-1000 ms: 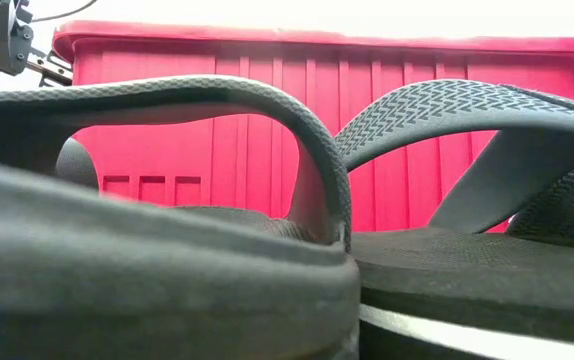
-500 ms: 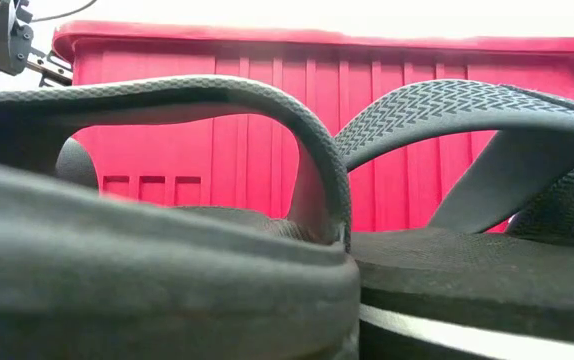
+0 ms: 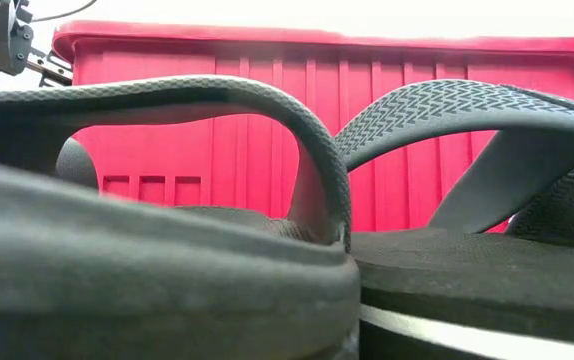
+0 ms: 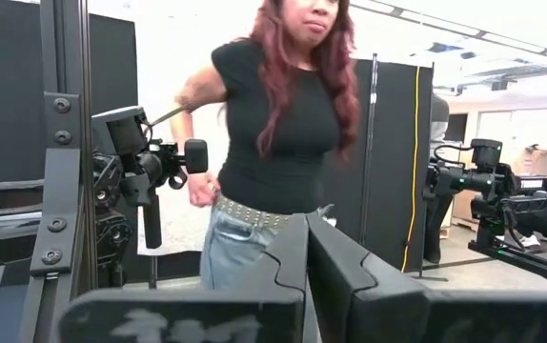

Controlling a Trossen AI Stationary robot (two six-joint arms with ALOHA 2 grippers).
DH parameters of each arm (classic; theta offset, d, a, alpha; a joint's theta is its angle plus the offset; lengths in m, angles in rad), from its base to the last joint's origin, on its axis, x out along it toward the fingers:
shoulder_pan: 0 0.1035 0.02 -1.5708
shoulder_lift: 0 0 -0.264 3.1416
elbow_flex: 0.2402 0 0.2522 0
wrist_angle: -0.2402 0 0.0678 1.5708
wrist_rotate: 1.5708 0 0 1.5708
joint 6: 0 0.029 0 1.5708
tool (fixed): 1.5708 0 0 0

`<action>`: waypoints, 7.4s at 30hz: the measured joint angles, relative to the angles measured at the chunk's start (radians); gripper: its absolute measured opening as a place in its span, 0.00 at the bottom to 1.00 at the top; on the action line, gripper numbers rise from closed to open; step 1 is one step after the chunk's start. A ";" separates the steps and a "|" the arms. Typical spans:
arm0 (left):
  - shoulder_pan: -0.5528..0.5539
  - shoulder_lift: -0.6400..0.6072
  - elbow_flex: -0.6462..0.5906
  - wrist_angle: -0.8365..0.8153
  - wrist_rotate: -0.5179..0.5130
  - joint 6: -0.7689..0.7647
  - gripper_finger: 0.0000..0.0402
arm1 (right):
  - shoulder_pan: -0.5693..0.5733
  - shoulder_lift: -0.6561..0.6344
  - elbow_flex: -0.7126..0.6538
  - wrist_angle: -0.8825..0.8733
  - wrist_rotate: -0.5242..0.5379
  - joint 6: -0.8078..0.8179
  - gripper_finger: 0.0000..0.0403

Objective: Pick and place slides into bin
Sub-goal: Put the left black slide into the red container

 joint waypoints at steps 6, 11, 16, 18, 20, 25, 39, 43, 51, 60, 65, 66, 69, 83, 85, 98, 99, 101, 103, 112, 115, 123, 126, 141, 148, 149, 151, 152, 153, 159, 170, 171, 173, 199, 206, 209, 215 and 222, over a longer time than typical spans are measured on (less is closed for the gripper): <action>0.000 0.000 0.000 0.000 0.000 0.000 0.05 | 0.000 0.000 0.000 0.000 0.000 0.000 0.00; 0.000 0.000 0.000 0.000 0.000 0.000 0.05 | 0.000 0.000 0.000 0.000 0.000 0.000 0.00; 0.000 0.000 0.000 0.000 0.000 0.000 0.05 | 0.000 0.000 0.000 0.000 0.000 0.000 0.00; 0.000 0.000 0.000 0.000 0.000 0.000 0.05 | 0.000 0.000 0.000 0.000 0.000 0.000 0.00; 0.000 0.000 0.000 0.000 0.000 0.001 0.05 | 0.000 0.000 0.000 0.000 0.000 0.000 0.00; 0.000 0.000 0.000 0.001 0.000 0.161 0.05 | 0.000 0.000 0.000 0.000 0.000 0.000 0.00; 0.001 0.000 0.052 0.253 -0.255 -0.001 0.05 | 0.000 0.000 0.000 0.007 0.001 -0.102 0.00; 0.001 0.021 0.190 -0.044 -0.271 -0.030 0.05 | 0.000 0.000 0.000 0.016 0.001 -0.114 0.00; 0.001 0.259 0.524 -0.345 -0.295 0.106 0.05 | -0.001 0.000 0.000 0.203 0.001 0.083 0.00; 0.001 0.523 0.789 -0.478 -0.296 0.152 0.05 | -0.002 0.001 0.156 0.049 0.224 0.166 0.00; 0.001 0.598 0.882 -0.469 -0.277 0.112 0.05 | -0.002 0.028 0.301 -0.145 0.318 0.009 0.00; 0.001 0.605 0.895 -0.467 -0.268 0.105 0.05 | -0.002 0.035 0.333 -0.174 0.319 -0.015 0.00; 0.001 0.619 0.927 -0.460 -0.244 0.099 0.05 | -0.002 0.058 0.421 -0.289 0.372 -0.053 0.00; 0.001 0.622 0.931 -0.345 -0.241 0.095 0.05 | -0.002 0.197 0.669 -0.475 0.659 -0.183 0.00; 0.001 0.622 0.931 -0.333 -0.242 0.100 0.05 | -0.002 0.198 0.668 -0.483 0.659 -0.211 0.00; 0.001 0.622 0.931 -0.337 -0.425 0.129 0.05 | -0.002 0.213 0.666 -0.464 0.655 -0.395 0.00; 0.001 0.622 0.931 -0.337 -0.439 0.129 0.05 | -0.002 0.217 0.666 -0.456 0.655 -0.391 0.00; 0.001 0.622 0.931 -0.341 -0.459 0.129 0.05 | -0.002 0.225 0.666 -0.430 0.655 -0.395 0.00; 0.001 0.622 0.931 -0.358 -0.472 0.128 0.05 | -0.002 0.231 0.666 -0.419 0.655 -0.395 0.00; 0.001 0.625 0.972 -0.520 -0.578 0.129 0.05 | -0.002 0.236 0.666 -0.426 0.661 -0.366 0.00; 0.001 0.660 1.053 -0.648 -0.636 0.131 0.04 | -0.002 0.236 0.666 -0.425 0.710 -0.340 0.00; 0.000 0.840 1.315 -0.917 -0.658 0.158 0.01 | -0.002 0.236 0.665 -0.394 0.918 -0.347 0.00; -0.017 0.913 1.374 -1.032 -0.655 0.140 0.01 | -0.002 0.236 0.665 -0.376 0.918 -0.350 0.00; -0.275 1.119 1.454 -1.205 -0.578 -0.116 0.00 | -0.002 0.236 0.665 -0.461 0.913 -0.270 0.00; -0.432 1.180 1.453 -1.207 -0.546 -0.267 0.00 | -0.002 0.236 0.665 -0.506 0.894 -0.269 0.00; -0.452 1.188 1.453 -1.207 -0.547 -0.287 0.01 | -0.002 0.236 0.665 -0.508 0.880 -0.269 0.00; -0.495 1.201 1.452 -1.208 -0.568 -0.331 0.00 | -0.002 0.236 0.665 -0.507 0.840 -0.268 0.00; -0.516 1.206 1.452 -1.208 -0.584 -0.352 0.00 | -0.002 0.236 0.665 -0.507 0.827 -0.269 0.00; -0.536 1.211 1.452 -1.208 -0.603 -0.374 0.00 | -0.002 0.236 0.665 -0.508 0.811 -0.268 0.00; -0.645 1.243 1.452 -1.209 -0.652 -0.535 0.01 | -0.002 0.238 0.665 -0.514 0.809 -0.264 0.00; -0.719 1.330 1.451 -1.201 -0.600 -0.598 0.00 | -0.002 0.238 0.665 -0.513 0.810 -0.261 0.00; -0.719 1.340 1.451 -1.201 -0.583 -0.581 0.00 | -0.002 0.238 0.665 -0.513 0.810 -0.261 0.00; -0.720 1.362 1.451 -1.200 -0.582 -0.561 0.01 | -0.002 0.238 0.665 -0.513 0.810 -0.261 0.00; -0.740 1.460 1.450 -1.186 -0.764 -0.653 0.18 | -0.002 0.238 0.665 -0.513 0.811 -0.261 0.00; -0.738 1.460 1.449 -1.193 -0.841 -0.655 0.30 | -0.002 0.252 0.670 -0.531 0.842 -0.261 0.00; -0.738 1.460 1.427 -1.173 -0.859 -0.669 0.32 | -0.002 0.292 0.708 -0.535 0.842 -0.285 0.00; -0.738 1.460 1.331 -1.146 -0.864 -0.752 0.32 | -0.002 0.446 0.848 -0.666 0.842 -0.278 0.00; -0.735 1.460 1.200 -0.945 -0.864 -0.706 0.32 | -0.002 0.587 0.937 -0.701 0.836 -0.262 0.00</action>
